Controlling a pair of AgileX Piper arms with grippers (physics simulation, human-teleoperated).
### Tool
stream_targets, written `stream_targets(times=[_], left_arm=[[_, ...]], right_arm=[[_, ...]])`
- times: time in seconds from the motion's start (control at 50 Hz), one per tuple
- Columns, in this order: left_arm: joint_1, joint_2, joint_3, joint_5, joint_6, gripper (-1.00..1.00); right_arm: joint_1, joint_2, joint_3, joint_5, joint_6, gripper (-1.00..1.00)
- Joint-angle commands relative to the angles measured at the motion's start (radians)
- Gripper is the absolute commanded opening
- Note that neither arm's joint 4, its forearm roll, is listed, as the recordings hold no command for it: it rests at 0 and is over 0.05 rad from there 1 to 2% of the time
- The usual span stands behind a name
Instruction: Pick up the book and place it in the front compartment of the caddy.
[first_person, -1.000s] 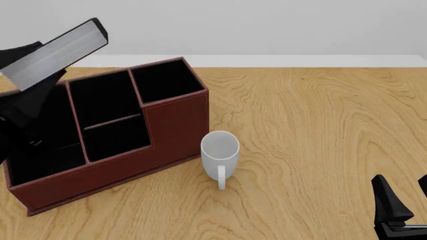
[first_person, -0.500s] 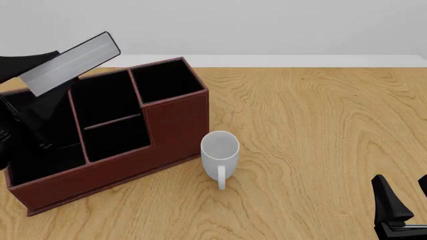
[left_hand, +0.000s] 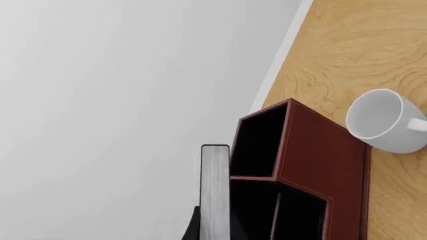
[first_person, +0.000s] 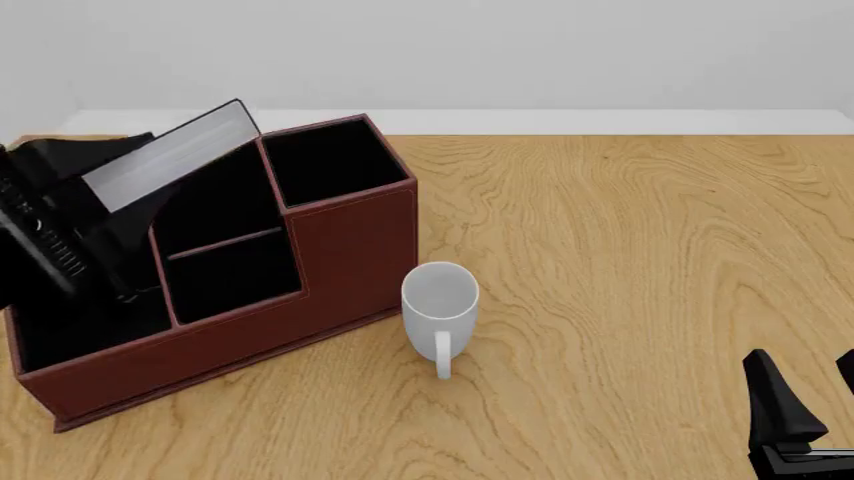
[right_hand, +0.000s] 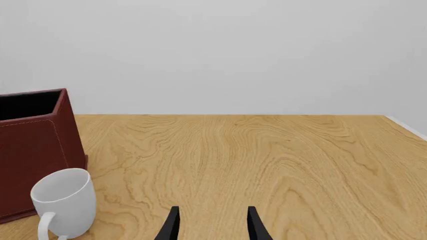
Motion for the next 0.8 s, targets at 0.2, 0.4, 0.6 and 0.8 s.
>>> stream_targets(times=[0.2, 0.4, 0.6, 0.8], left_arm=[[0.011, 0.021, 0.055, -0.047, 0.012, -1.00], [0.018, 0.035, 0.080, -0.069, 0.015, -1.00], [0.027, 0.062, 0.108, -0.102, 0.019, -1.00], [0.032, 0.093, 0.137, -0.156, 0.040, -1.00]], right_arm=[[0.000, 0.000, 0.000, 0.000, 0.000, 1.00], [0.000, 0.000, 0.000, 0.000, 0.000, 1.00], [0.000, 0.000, 0.000, 0.000, 0.000, 1.00], [0.000, 0.000, 0.000, 0.000, 0.000, 1.00]])
